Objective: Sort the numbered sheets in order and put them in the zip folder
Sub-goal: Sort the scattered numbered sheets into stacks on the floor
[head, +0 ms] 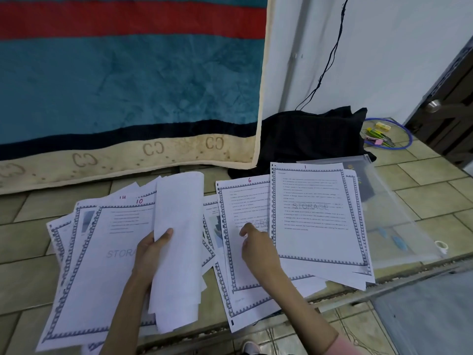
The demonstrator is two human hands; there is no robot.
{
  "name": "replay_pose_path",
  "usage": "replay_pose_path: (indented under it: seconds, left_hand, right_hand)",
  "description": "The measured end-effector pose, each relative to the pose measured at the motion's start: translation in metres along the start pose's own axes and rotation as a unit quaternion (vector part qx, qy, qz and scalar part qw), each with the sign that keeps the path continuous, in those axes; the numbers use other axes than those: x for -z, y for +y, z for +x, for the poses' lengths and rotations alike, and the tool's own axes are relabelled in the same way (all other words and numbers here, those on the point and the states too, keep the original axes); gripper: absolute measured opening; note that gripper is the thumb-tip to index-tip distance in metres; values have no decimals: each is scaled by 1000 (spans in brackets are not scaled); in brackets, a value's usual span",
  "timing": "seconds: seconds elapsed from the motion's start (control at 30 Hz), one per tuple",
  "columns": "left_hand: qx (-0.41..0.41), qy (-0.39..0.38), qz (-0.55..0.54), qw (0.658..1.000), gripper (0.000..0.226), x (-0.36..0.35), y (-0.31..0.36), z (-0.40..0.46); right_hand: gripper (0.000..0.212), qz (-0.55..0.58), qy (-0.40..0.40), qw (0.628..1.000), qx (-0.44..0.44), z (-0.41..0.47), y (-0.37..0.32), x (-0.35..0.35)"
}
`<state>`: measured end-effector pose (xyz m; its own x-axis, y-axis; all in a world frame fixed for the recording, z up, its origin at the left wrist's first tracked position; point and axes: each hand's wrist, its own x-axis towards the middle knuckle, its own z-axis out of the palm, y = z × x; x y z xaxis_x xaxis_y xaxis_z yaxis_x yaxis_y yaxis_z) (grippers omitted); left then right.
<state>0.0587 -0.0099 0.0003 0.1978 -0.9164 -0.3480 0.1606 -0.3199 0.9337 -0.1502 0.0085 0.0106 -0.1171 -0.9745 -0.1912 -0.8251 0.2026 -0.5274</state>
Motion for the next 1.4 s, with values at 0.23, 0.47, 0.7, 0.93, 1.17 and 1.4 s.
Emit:
replay_pose_path:
  seconds: [0.23,0.47,0.7,0.93,1.17,1.4]
  left_hand:
    - [1,-3,-1,1000,16,4,-2,3]
    - [3,-6,-10,1000,12,3,-1,2]
    - [4,-16,-13,1000,13,2,0,3]
    - [32,-52,19,998,21,-6,11,-2]
    - [54,-233,5,971,38,-56,23,-8]
    - [-42,-245,30,968,43,-55,9,-17]
  right_hand:
    - [70,-77,-32,996,19,-18,3,-17]
    - [49,83,55,995,-15,-9,18,28]
    - [31,136,187,972,-51,-5,48,103]
    - [32,106,-28,994,-6,-13,28,84]
    - [65,238,-78,968,-17,-20,-14,54]
    - [63,207,12,977,-50,1,8,36]
